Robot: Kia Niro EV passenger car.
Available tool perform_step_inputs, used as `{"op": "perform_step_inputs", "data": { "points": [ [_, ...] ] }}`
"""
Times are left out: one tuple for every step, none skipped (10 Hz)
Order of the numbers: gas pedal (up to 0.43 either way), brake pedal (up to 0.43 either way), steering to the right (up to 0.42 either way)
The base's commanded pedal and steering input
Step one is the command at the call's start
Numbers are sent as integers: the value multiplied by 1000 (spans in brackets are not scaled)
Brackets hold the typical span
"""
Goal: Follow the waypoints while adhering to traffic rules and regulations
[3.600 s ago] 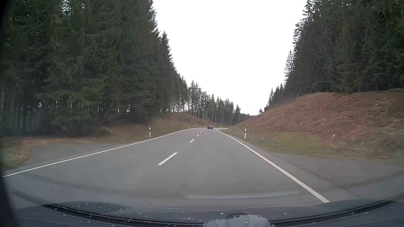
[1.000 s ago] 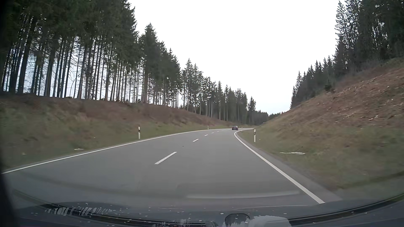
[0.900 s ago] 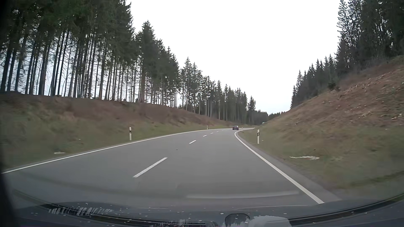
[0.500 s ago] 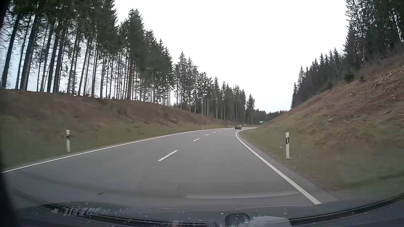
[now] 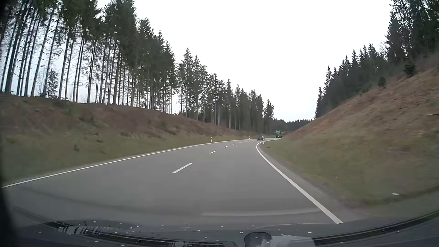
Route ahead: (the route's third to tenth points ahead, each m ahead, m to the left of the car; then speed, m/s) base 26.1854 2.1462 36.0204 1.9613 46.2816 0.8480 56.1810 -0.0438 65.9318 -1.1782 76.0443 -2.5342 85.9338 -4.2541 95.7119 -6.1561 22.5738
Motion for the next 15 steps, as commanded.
{"op": "perform_step_inputs", "data": {
  "points": [
    [209, 0, 10],
    [209, 0, 10],
    [209, 0, 10],
    [209, 0, 10],
    [209, 0, 10],
    [209, 0, 10],
    [209, 0, 10],
    [197, 0, 10],
    [197, 0, 10],
    [197, 0, 9],
    [197, 0, 10],
    [197, 0, 9],
    [197, 0, 9],
    [197, 0, 10],
    [197, 0, 10]
  ]
}}
